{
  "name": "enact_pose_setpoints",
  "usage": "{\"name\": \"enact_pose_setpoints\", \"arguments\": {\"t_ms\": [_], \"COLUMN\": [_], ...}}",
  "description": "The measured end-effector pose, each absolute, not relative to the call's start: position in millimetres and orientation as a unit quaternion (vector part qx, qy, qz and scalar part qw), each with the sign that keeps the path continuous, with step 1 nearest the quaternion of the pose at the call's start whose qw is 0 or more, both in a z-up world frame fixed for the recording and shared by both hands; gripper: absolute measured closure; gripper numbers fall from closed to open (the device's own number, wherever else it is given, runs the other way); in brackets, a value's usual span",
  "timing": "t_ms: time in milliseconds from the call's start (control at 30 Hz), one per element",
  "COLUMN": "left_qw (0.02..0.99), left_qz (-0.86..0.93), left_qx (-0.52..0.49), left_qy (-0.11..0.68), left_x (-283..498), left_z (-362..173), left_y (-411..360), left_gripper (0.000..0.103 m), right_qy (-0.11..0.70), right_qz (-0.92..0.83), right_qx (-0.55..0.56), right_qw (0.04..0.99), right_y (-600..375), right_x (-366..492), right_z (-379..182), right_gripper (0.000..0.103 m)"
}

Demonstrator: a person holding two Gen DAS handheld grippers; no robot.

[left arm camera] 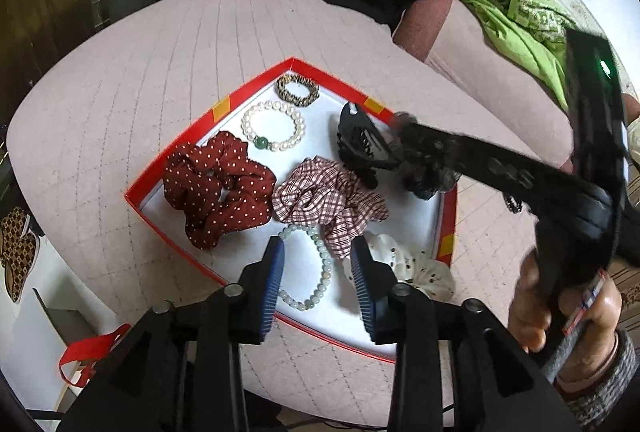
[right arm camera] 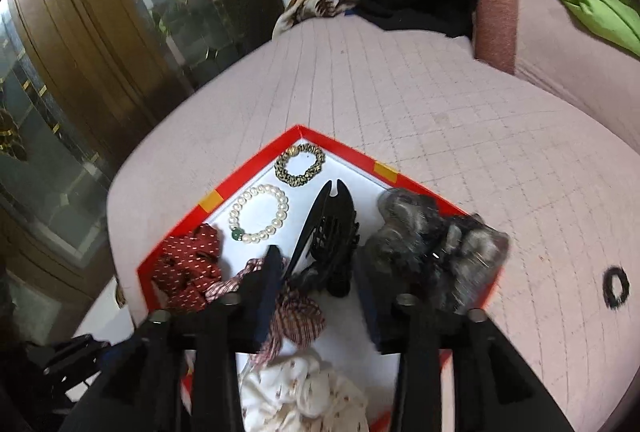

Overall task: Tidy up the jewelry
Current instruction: 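Carry bead bracelet into tray with left tool while right tool carries claw clip there, open both, then move both tools toward the two black elastic hair ties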

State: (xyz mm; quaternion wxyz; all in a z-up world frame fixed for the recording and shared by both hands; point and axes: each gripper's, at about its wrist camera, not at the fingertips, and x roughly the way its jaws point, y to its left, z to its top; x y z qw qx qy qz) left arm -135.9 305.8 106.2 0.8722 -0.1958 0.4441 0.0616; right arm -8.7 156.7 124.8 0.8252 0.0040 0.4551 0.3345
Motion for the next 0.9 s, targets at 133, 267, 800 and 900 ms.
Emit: {"name": "enact_pose_setpoints", "arguments": {"t_ms": [133, 267, 800, 900], "left_qw": [0.881, 0.890, 0.906, 0.906], "left_qz": [0.060, 0.051, -0.042, -0.061], "left_qx": [-0.187, -0.170, -0.074, -0.054], "left_qy": [0.431, 0.420, 0.414, 0.416], "left_x": [-144, -153, -147, -134], "left_z": [122, 138, 193, 202], "left_y": [297, 282, 159, 132], "left_gripper": [0.069, 0.067, 0.062, 0.061], "right_qy": [0.459, 0.467, 0.477, 0.468], "right_qz": [0.332, 0.310, 0.125, 0.103], "right_qx": [0.039, 0.062, 0.156, 0.169], "right_qw": [0.823, 0.826, 0.856, 0.861], "right_y": [121, 72, -166, -196], "right_x": [-30, -54, -108, -113], "right_z": [130, 125, 101, 101], "right_gripper": [0.058, 0.057, 0.057, 0.057]}}
